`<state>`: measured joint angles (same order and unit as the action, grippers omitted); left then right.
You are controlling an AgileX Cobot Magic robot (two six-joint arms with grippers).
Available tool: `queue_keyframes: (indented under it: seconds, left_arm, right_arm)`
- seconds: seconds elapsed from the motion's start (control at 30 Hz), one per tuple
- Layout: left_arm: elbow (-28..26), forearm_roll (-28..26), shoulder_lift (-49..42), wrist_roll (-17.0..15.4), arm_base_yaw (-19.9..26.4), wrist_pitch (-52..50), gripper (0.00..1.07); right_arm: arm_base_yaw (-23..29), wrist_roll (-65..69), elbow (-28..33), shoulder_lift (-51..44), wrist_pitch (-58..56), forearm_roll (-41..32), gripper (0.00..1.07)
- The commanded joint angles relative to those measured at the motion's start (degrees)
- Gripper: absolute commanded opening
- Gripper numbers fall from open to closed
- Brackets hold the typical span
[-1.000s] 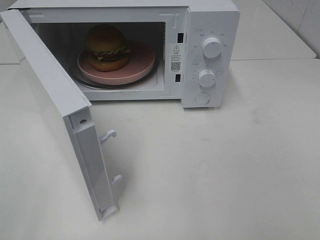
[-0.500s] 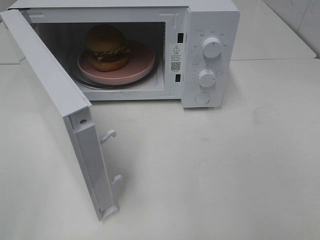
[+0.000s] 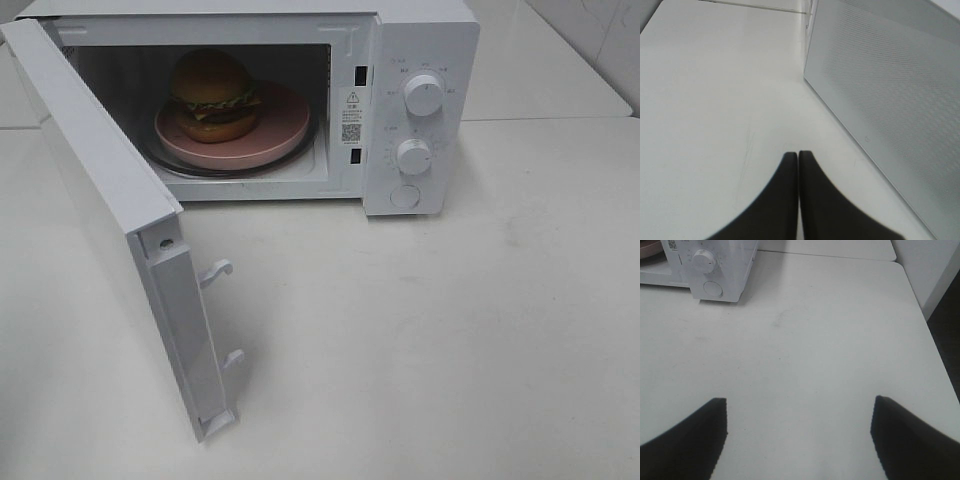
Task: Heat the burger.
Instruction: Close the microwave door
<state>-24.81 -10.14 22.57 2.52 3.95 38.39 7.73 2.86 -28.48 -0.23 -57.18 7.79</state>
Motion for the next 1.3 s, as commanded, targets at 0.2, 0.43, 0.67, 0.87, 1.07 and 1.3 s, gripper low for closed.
queue_keyframes:
  seconds: [0.2,0.43,0.67,0.87,1.07,1.3]
  left_arm:
    - [7.79,-1.83,6.47,5.44,-0.06,-22.4,0.0]
    - [10.83,-1.72,12.09,6.88,-0.06,-36.9,0.0]
    - [10.83,1.49,21.83,6.65,-0.06,-53.34,0.0]
    - [10.83,10.14,29.74,0.0,-0.06,-63.77,0.0]
    - [10.83,24.92,38.1,-12.78,-0.06,-70.47,0.0]
    - [10.83,40.05,47.1,-21.89,-0.06,-83.59,0.0]
  right_arm:
    - [-0.34,0.34,0.17,-1.55,0.17,0.0,0.76]
    - [-0.34,0.34,0.17,-1.55,0.17,0.0,0.76]
    - [-0.34,0.34,0.17,-1.55,0.17,0.0,0.76]
    - [-0.34,0.34,0.17,-1.55,0.17,0.0,0.76]
    - [-0.34,0.34,0.17,-1.55,0.17,0.0,0.76]
    - [-0.34,0.34,0.17,-1.55,0.17,0.0,0.76]
